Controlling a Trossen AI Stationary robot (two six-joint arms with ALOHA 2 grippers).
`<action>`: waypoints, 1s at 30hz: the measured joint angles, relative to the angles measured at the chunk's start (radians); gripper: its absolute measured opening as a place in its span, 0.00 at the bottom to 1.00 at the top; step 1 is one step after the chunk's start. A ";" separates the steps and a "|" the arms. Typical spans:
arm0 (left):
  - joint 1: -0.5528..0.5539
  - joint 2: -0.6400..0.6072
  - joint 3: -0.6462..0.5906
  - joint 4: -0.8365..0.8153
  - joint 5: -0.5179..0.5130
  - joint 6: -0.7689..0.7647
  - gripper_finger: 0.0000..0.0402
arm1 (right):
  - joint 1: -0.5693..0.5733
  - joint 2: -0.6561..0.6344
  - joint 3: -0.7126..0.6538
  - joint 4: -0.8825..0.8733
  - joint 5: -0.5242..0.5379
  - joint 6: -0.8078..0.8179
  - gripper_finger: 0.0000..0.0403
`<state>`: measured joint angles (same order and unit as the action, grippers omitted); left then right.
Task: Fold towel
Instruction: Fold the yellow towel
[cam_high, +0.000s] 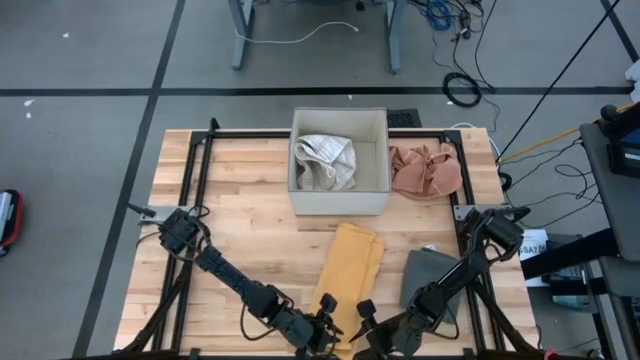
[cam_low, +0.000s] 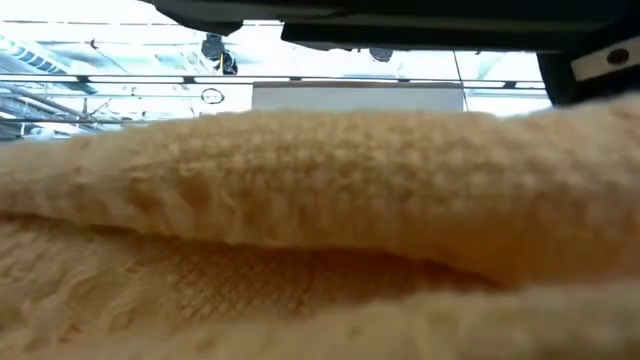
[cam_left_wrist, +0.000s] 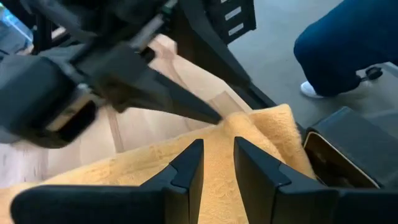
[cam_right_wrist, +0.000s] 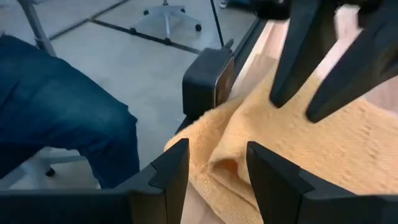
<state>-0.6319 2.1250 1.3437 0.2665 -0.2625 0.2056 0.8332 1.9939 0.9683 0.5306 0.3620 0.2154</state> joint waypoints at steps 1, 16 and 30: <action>-0.001 0.000 0.000 0.001 0.000 -0.009 0.23 | 0.000 0.012 0.011 -0.009 -0.001 0.000 0.37; -0.008 0.000 0.000 -0.010 0.015 -0.045 0.23 | -0.023 0.045 0.080 -0.188 0.055 0.031 0.28; 0.011 0.000 0.000 -0.023 0.102 -0.100 0.23 | -0.032 0.045 0.220 -0.186 -0.086 -0.077 0.02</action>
<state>-0.6212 2.1250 1.3437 0.2430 -0.1603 0.1059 0.8010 2.0388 1.1886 0.3448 0.2761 0.1389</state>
